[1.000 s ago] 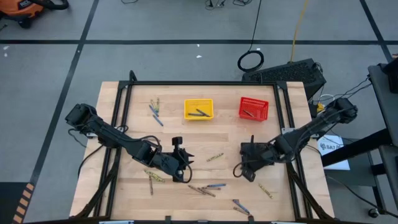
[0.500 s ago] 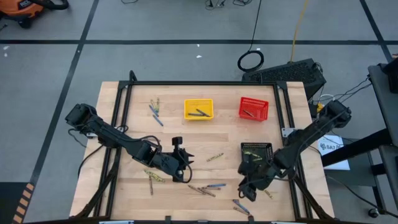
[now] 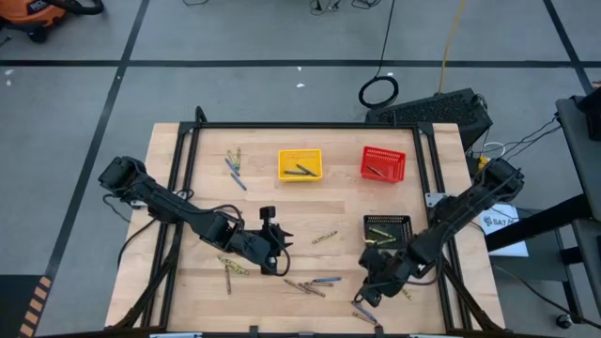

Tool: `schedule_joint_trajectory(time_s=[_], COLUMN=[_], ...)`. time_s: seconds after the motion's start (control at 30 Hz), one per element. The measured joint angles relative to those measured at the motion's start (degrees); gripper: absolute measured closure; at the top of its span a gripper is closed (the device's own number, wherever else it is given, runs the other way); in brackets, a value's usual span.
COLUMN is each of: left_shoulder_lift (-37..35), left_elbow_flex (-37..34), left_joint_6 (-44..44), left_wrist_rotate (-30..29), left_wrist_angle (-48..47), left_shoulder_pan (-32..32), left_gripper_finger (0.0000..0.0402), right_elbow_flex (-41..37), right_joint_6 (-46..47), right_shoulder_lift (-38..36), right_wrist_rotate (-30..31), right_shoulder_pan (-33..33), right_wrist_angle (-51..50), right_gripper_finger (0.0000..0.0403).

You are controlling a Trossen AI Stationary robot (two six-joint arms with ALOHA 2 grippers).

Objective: Sort crayons
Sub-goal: Put the blue crayon into the yellow bin

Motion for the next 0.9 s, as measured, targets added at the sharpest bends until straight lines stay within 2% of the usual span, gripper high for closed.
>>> schedule_joint_trajectory(time_s=[0.2,0.53,0.73,0.9], left_shoulder_lift=[0.0,0.0,0.0,0.0], left_elbow_flex=[0.0,0.0,0.0,0.0], left_joint_6=[-0.5,-9.0,-9.1,-9.0], left_wrist_rotate=[0.0,0.1,1.5,2.5], left_wrist_angle=[0.0,0.0,0.7,0.6], left_shoulder_pan=[0.0,0.0,0.0,0.0], left_gripper_finger=[0.0303,0.0303,0.0303,0.0303], right_elbow_flex=[0.0,0.8,11.4,26.2], right_joint_6=[4.7,5.4,-4.8,-9.8], right_shoulder_lift=[0.0,0.0,1.8,9.4], right_wrist_rotate=[0.0,0.0,2.2,3.0], right_shoulder_pan=[2.2,2.3,1.6,1.6], right_wrist_angle=[4.7,6.7,5.5,-9.6], right_gripper_finger=[0.0272,0.0275,0.0275,0.0275])
